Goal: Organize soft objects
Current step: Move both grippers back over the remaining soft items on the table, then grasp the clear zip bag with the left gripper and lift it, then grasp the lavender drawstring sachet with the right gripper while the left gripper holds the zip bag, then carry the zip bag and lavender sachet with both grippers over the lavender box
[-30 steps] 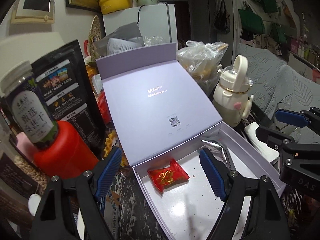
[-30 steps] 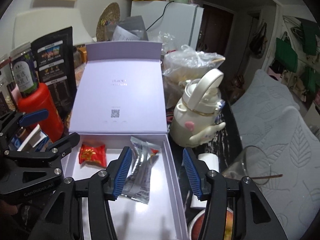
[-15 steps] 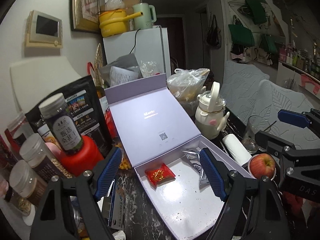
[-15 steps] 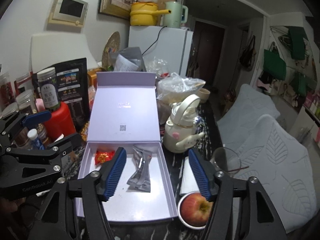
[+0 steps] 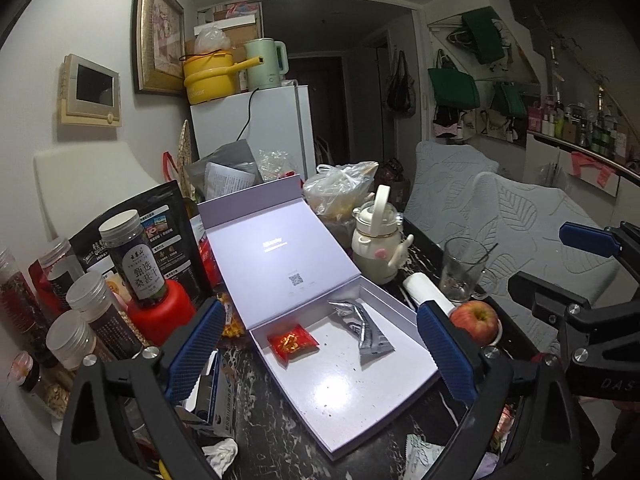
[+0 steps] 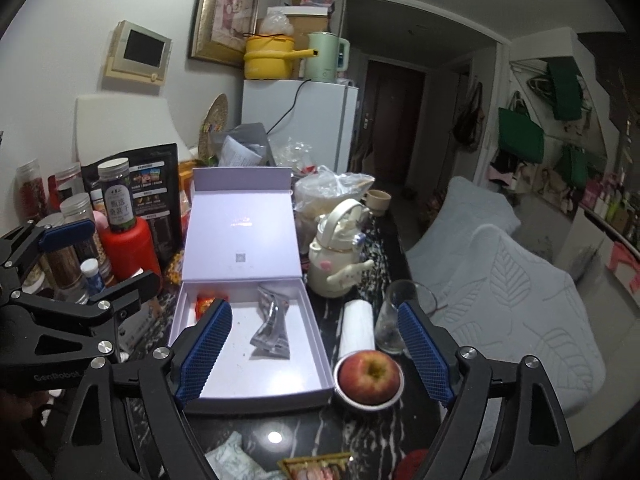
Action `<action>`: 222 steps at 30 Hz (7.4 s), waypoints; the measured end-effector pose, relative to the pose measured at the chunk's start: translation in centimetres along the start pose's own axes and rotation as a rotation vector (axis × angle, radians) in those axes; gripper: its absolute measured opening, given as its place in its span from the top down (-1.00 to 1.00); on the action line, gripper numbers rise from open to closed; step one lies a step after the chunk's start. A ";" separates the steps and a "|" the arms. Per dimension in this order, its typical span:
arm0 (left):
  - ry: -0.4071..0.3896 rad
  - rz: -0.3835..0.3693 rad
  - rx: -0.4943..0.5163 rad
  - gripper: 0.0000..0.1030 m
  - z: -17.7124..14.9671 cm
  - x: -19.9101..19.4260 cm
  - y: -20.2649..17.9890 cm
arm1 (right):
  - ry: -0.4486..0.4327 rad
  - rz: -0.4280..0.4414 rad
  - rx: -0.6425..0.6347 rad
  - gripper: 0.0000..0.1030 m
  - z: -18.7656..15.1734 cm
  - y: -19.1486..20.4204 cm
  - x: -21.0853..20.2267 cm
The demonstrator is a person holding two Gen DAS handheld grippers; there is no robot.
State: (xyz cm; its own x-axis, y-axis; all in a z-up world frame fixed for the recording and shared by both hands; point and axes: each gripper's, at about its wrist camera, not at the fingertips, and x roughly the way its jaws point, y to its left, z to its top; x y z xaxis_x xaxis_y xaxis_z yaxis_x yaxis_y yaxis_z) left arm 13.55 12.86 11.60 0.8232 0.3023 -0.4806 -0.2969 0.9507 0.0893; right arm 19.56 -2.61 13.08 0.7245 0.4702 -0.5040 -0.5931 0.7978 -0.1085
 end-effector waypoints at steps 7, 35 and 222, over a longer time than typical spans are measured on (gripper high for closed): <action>-0.012 -0.052 0.015 -0.90 -1.1 -2.5 -1.1 | 0.015 -0.005 0.018 -0.69 -1.7 -0.2 -2.7; 0.037 -0.261 0.092 -0.90 -8.9 -8.4 -5.6 | 0.044 -0.092 0.115 -0.70 -12.3 -1.0 -10.3; 0.332 -0.329 -0.024 0.19 -20.4 -6.0 -2.7 | 0.051 0.122 0.205 -0.15 -22.8 3.0 -9.7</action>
State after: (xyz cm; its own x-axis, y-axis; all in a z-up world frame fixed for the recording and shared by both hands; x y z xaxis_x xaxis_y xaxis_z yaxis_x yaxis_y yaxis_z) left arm -0.48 7.11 -3.57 0.6770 -0.0575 -0.7338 -0.0599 0.9893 -0.1328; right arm 2.72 -13.43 -1.88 0.6299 0.5524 -0.5460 -0.5881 0.7984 0.1292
